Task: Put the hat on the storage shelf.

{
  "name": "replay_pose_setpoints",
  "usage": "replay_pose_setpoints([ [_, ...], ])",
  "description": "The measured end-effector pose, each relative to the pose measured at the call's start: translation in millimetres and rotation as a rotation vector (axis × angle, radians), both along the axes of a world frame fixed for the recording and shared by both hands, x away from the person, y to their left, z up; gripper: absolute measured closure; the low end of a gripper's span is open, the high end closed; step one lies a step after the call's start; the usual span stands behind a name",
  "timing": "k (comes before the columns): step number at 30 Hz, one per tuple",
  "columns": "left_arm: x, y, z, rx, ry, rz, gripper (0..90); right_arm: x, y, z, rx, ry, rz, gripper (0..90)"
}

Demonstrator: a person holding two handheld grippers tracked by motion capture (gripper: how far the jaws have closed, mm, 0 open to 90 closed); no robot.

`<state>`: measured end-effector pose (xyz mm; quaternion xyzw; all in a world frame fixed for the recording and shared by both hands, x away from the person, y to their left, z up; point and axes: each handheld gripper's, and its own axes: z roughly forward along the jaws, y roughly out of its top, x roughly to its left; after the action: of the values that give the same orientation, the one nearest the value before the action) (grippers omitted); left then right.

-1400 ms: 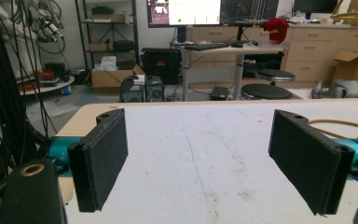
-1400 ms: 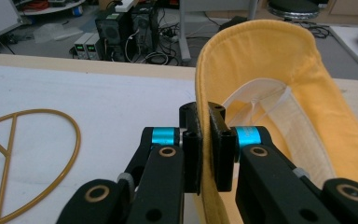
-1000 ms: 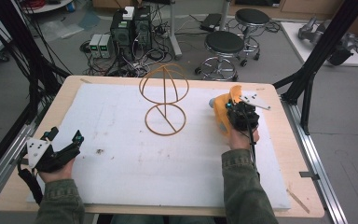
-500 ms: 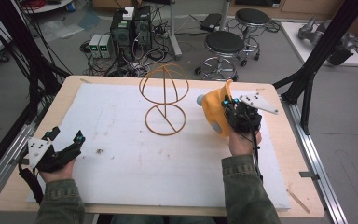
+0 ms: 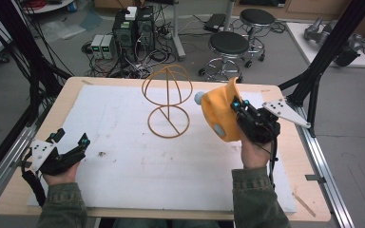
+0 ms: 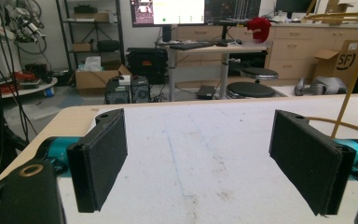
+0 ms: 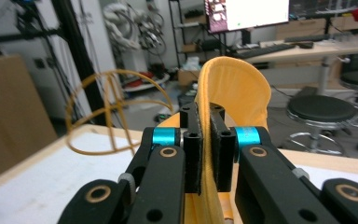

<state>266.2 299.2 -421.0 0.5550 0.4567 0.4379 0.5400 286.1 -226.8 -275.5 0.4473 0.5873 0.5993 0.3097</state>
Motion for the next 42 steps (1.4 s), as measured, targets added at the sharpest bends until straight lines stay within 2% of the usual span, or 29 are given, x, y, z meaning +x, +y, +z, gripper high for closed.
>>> replay_pose_setpoints([
  [5, -0.4, -1.3, 1.7, 0.002, -0.004, -0.007, 19.3, -12.0, 1.0, 4.1, 0.013, -0.030, 0.026, 85.8],
  [14, -0.3, -10.8, 6.3, 0.003, -0.011, -0.053, 19.2, -21.8, 2.9, 10.1, 0.071, -0.038, 0.087, 85.8],
  [18, -0.2, -11.9, 10.8, -0.030, -0.004, -0.085, 19.2, -24.2, 4.0, 11.0, 0.073, -0.047, 0.100, 85.9],
  [22, -1.3, -18.5, 20.2, -0.030, -0.012, -0.132, 19.1, -26.8, 5.2, 12.0, 0.097, -0.043, 0.122, 85.9],
  [24, -1.3, -21.2, 21.5, -0.026, -0.013, -0.143, 19.1, -27.1, 6.4, 12.7, 0.096, -0.048, 0.126, 85.8],
  [26, -0.3, -31.2, 25.5, -0.011, -0.017, -0.173, 19.0, -27.0, 8.0, 13.5, 0.101, -0.049, 0.136, 85.9],
  [28, 0.1, -33.8, 26.5, -0.013, -0.020, -0.181, 19.0, -27.2, 10.6, 14.5, 0.100, -0.049, 0.147, 85.9],
  [29, 0.6, -40.3, 29.5, -0.010, -0.028, -0.205, 19.1, -27.8, 12.8, 15.5, 0.095, -0.049, 0.153, 85.9],
  [33, 1.5, -47.8, 33.2, -0.011, -0.031, -0.236, 19.2, -29.3, 18.5, 17.9, 0.091, -0.055, 0.177, 85.9],
  [36, 3.5, -55.7, 35.8, -0.014, -0.031, -0.268, 19.8, -30.1, 26.6, 18.7, 0.093, -0.049, 0.215, 85.9],
  [42, 5.1, -61.2, 37.6, -0.019, -0.027, -0.290, 20.1, -33.2, 39.5, 19.7, 0.079, -0.057, 0.251, 85.9],
])
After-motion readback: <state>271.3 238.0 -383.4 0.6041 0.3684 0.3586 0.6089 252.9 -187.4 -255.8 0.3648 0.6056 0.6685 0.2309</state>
